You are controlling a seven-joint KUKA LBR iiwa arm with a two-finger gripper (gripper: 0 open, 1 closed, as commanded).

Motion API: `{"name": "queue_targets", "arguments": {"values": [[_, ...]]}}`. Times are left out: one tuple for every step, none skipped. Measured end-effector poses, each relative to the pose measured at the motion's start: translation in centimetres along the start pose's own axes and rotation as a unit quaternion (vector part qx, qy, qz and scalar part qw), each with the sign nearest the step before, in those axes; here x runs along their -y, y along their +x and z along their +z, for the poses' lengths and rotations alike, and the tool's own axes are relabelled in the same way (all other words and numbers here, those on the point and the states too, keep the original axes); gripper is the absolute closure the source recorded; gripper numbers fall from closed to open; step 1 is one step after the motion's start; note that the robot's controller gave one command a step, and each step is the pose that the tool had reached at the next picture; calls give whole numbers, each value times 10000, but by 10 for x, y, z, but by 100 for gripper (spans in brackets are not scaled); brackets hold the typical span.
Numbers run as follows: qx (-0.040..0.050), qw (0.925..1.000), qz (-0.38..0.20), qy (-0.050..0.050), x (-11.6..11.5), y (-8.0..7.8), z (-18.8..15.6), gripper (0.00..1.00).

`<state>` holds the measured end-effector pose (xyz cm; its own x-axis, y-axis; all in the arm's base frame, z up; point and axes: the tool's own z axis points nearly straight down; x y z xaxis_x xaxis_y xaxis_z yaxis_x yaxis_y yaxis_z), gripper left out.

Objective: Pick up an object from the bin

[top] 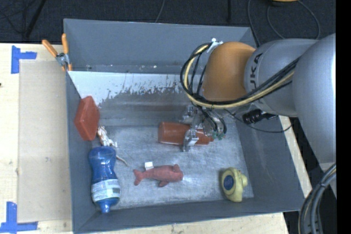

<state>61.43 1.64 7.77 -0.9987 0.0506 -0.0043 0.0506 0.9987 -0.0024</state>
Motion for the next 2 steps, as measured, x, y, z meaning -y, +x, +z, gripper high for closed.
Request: {"name": "queue_targets", "arguments": {"values": [[-11,10000,0,-1,0,2,-3,100],[-47,10000,2,-8,0,4,-18,100]]}}
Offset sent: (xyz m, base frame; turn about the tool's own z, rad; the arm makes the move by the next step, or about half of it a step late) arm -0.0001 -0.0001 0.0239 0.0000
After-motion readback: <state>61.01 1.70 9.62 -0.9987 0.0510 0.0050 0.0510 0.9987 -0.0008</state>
